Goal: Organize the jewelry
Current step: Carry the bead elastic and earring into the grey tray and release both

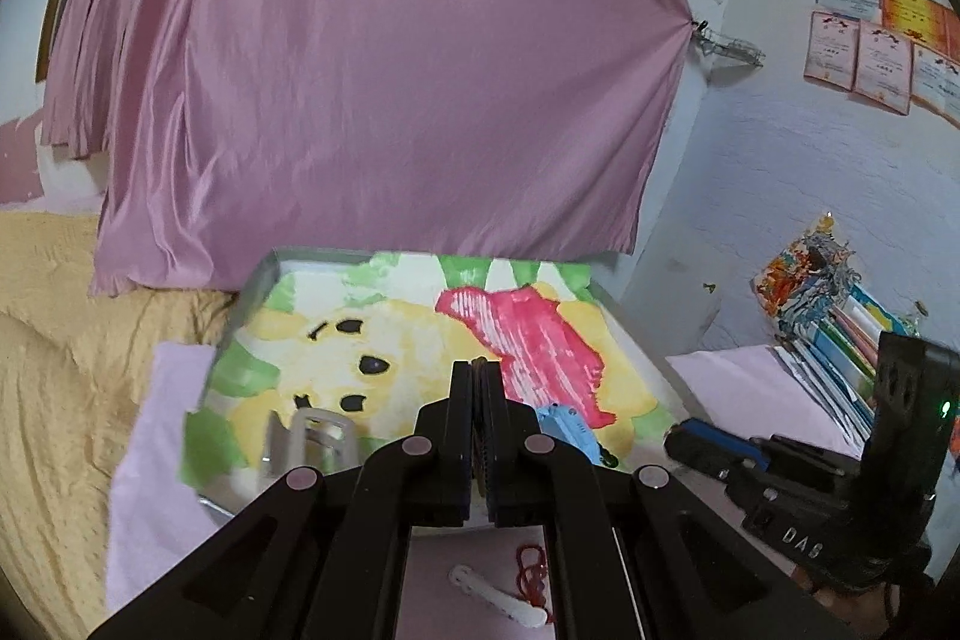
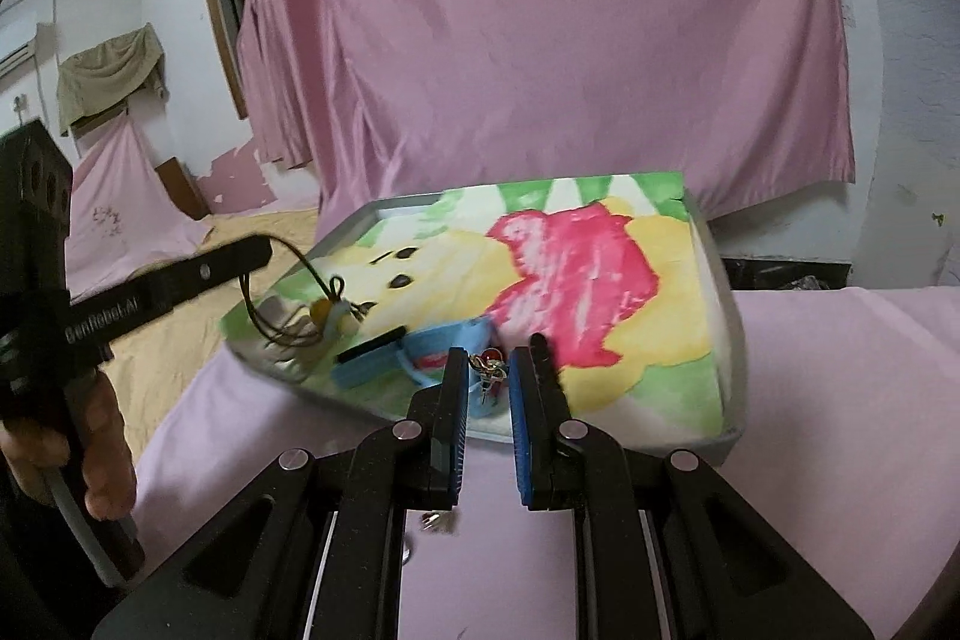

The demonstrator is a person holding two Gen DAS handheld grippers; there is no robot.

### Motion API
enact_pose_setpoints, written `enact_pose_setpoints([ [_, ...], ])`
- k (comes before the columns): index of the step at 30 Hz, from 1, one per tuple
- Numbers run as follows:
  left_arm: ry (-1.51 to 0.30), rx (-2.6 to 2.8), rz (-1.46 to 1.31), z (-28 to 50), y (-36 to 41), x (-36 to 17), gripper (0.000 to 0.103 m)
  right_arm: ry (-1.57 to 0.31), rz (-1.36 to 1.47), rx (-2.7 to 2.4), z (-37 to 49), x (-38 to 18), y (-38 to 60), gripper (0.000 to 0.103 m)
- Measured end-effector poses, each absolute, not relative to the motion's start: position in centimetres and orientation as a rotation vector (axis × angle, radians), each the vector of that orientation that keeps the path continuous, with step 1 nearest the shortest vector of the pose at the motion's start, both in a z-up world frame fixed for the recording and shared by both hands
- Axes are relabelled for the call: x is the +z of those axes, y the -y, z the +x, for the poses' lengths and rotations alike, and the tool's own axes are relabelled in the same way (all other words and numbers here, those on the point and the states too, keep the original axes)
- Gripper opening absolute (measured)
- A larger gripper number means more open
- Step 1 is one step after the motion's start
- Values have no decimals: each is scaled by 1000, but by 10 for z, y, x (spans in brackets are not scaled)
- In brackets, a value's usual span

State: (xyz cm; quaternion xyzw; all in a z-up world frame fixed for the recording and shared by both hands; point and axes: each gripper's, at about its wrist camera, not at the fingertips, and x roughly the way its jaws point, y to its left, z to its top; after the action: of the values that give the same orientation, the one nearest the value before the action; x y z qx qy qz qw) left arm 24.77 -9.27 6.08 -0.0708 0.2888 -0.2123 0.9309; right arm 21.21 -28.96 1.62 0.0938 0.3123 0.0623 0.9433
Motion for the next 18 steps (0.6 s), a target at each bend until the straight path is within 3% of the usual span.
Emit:
enact_pose_setpoints([
  [18,-727,-377,-102,265,101,17,3,-774,172,106,249,-22,285,12],
])
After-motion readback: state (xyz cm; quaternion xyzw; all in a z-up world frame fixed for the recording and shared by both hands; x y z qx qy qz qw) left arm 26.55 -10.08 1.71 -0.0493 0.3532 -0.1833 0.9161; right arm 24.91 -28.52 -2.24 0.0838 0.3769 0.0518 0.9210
